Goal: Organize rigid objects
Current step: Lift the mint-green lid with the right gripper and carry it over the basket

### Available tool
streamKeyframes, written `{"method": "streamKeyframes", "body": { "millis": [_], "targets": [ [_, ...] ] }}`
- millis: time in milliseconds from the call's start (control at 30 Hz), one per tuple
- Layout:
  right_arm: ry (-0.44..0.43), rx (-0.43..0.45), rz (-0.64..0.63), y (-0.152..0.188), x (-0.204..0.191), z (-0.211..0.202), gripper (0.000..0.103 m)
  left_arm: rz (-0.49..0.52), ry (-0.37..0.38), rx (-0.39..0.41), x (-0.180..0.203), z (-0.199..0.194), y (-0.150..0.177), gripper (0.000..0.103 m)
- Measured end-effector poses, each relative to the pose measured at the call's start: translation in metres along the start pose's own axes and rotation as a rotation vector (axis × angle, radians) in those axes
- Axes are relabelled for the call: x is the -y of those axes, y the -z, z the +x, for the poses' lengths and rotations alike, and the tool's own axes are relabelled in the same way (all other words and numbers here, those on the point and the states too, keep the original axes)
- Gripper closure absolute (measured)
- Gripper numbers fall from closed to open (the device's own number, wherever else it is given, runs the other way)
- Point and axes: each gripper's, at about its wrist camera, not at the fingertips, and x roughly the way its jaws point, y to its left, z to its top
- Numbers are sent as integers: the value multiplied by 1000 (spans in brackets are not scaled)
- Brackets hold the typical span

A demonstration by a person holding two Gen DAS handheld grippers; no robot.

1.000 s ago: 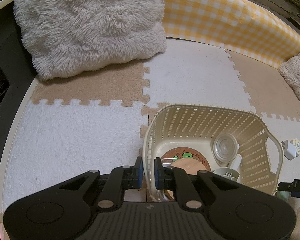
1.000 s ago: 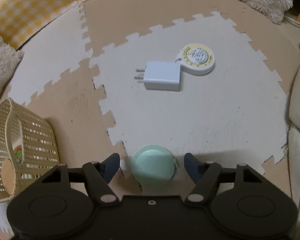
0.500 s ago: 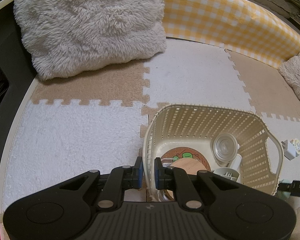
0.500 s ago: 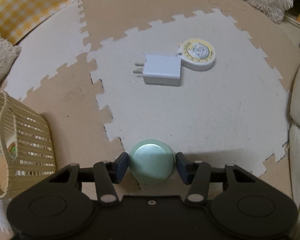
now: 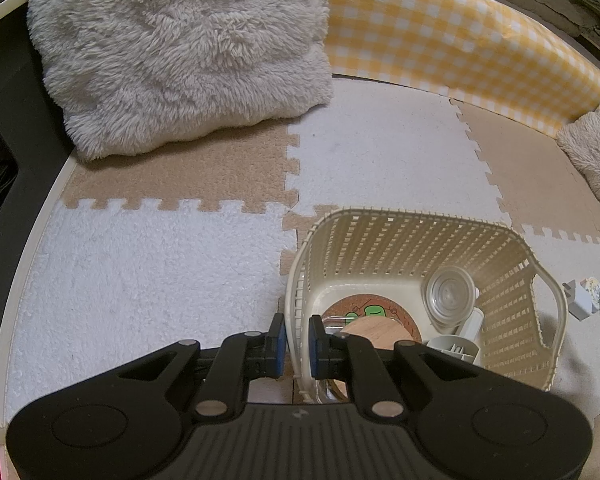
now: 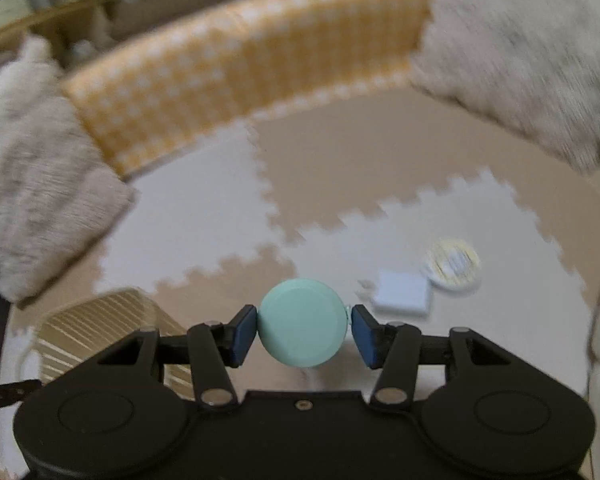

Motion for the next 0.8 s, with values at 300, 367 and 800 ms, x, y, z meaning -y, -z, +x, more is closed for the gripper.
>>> {"method": "streamKeyframes", "body": {
  "millis": [300, 367, 800],
  "targets": [
    [-162, 91, -152, -9, -40, -14, 50, 3, -2, 0, 0, 0, 0, 92],
    [-197, 91, -177, -11, -50, -13, 50, 3, -1, 0, 1, 0, 0, 92],
    [-345, -23, -359, 1, -111, 16, 50, 4, -2, 0, 1, 0, 0, 92]
  ]
}}
